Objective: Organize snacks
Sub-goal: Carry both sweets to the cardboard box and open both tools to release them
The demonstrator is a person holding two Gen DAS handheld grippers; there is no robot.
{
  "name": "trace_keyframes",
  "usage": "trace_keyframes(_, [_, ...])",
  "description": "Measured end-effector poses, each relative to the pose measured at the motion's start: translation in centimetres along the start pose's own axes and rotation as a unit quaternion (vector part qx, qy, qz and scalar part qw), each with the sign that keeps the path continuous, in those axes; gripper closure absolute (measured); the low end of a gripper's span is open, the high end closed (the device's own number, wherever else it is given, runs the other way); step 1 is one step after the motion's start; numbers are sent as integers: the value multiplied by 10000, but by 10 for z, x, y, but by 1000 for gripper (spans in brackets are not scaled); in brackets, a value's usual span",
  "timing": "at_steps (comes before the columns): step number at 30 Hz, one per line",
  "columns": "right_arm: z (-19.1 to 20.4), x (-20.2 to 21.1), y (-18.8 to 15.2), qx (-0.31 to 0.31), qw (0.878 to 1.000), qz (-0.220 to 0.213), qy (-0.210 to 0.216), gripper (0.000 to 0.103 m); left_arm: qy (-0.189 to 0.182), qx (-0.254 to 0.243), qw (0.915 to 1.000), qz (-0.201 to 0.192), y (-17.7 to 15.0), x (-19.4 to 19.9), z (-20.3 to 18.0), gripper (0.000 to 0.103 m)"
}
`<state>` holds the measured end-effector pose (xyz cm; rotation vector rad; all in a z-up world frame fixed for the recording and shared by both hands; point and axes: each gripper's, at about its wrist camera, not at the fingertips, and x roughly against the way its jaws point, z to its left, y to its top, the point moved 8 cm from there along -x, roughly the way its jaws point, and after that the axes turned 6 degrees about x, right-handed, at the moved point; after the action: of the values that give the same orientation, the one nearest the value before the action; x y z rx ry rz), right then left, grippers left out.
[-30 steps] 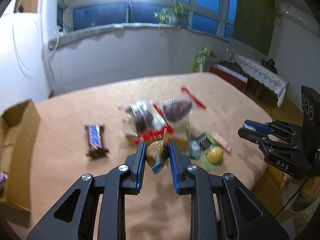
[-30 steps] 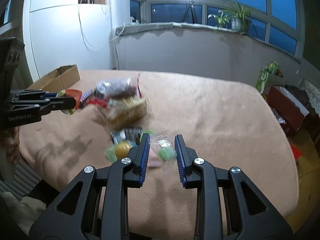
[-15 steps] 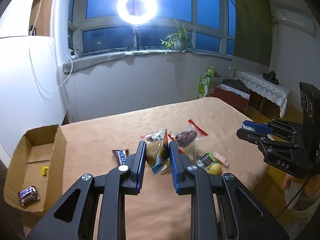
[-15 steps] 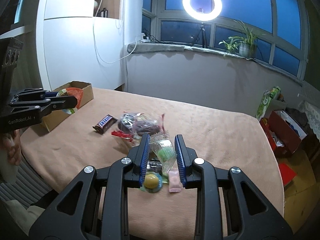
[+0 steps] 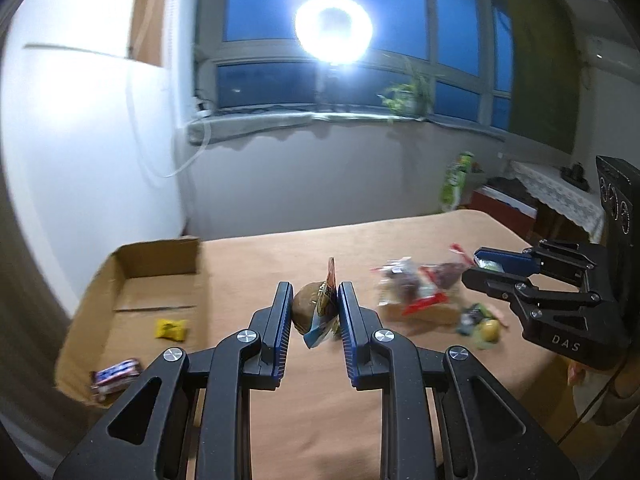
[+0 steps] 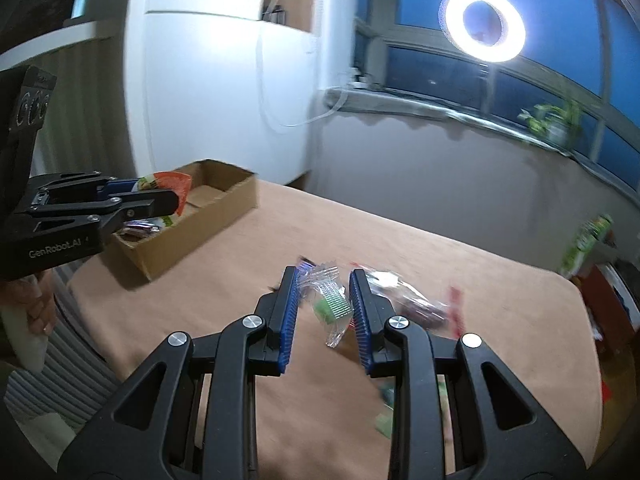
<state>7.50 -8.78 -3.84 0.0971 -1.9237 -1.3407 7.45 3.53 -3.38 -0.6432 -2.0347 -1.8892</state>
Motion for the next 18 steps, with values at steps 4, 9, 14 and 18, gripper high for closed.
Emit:
trace_keyframes(4, [40, -23, 24, 232, 9991, -54, 345, 76, 359, 289, 9989, -35, -3, 9, 46, 82])
trace_keyframes(9, [92, -52, 52, 556, 9953, -131, 784, 76, 850, 644, 9943, -75, -8, 19, 102, 82])
trace_keyframes(14, [131, -73, 74, 797, 9905, -223, 1094, 76, 1148, 843, 9897, -138, -9, 30, 138, 82])
trace_keyframes(18, [151, -87, 88, 940, 9873, -289, 1246, 76, 1304, 911, 9872, -150, -8, 32, 155, 82])
